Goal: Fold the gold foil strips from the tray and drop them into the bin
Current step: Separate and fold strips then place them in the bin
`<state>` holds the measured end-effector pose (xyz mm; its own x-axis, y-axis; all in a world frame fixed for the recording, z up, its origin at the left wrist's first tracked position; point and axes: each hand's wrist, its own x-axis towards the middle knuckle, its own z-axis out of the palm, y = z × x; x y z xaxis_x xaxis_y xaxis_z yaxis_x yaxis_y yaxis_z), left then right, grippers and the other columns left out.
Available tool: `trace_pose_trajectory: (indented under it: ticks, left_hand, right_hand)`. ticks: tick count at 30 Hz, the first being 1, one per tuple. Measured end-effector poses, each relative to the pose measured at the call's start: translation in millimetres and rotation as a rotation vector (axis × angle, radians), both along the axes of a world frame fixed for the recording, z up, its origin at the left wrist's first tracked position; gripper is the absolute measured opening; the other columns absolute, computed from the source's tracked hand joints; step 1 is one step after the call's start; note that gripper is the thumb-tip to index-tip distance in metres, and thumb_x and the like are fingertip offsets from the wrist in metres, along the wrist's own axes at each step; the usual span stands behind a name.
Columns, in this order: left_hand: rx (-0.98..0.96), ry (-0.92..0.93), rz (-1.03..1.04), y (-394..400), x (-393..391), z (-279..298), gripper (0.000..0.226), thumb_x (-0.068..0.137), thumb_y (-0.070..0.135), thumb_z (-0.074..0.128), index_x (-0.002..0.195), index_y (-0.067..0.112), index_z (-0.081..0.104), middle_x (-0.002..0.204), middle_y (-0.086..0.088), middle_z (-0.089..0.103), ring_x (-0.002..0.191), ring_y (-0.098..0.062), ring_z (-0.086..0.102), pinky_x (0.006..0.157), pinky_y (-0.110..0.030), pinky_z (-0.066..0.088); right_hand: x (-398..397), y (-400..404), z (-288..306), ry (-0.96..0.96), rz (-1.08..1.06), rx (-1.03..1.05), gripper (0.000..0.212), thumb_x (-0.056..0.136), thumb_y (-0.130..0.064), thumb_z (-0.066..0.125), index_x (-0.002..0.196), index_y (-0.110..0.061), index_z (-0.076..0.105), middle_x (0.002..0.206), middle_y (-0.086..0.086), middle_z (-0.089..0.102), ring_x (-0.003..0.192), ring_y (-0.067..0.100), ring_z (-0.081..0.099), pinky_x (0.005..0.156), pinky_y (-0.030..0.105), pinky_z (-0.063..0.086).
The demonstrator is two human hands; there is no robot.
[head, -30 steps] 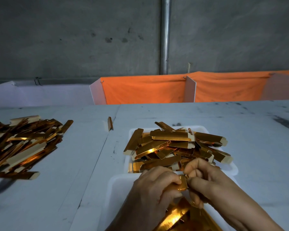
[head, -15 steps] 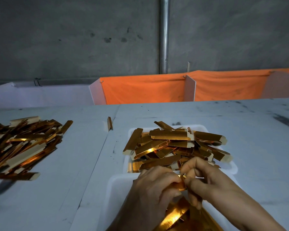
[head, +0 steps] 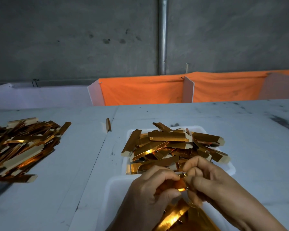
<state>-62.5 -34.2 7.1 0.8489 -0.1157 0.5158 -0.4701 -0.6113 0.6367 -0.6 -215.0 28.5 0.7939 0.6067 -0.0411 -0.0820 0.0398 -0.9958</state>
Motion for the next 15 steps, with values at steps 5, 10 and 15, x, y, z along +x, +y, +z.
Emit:
trace_pose_trajectory:
  ticks: [5, 10, 15]
  left_hand:
    - [-0.021, 0.168, 0.038, -0.9, -0.7, -2.1, 0.03, 0.081, 0.051, 0.061, 0.102, 0.056, 0.041, 0.105, 0.049, 0.042, 0.111, 0.021, 0.034, 0.081, -0.002, 0.041]
    - [0.088, 0.102, 0.007, -4.3, -0.5, 0.6, 0.022, 0.08, 0.055, 0.052, 0.099, 0.057, 0.039, 0.107, 0.057, 0.033, 0.115, 0.018, 0.031, 0.085, -0.006, 0.041]
    - [0.257, -0.077, 0.016, -4.8, 4.3, -4.7, 0.026, 0.084, 0.047, 0.049, 0.106, 0.04, 0.061, 0.108, 0.028, 0.058, 0.096, 0.013, 0.049, 0.079, -0.011, 0.042]
  right_hand:
    - [-0.2, -1.7, 1.9, -0.062, 0.008, -0.094, 0.014, 0.086, 0.004, 0.059, 0.096, -0.002, 0.052, 0.057, 0.007, 0.051, 0.045, 0.018, 0.052, 0.047, 0.023, 0.043]
    - [0.7, -5.6, 3.2, -0.097, 0.032, -0.215, 0.017, 0.089, 0.009, 0.052, 0.094, -0.007, 0.054, 0.059, 0.008, 0.052, 0.05, 0.02, 0.053, 0.055, 0.032, 0.046]
    - [0.1, -3.3, 1.8, -0.15, 0.008, -0.302, 0.016, 0.088, 0.005, 0.055, 0.092, -0.011, 0.055, 0.059, 0.007, 0.055, 0.053, 0.021, 0.057, 0.058, 0.032, 0.049]
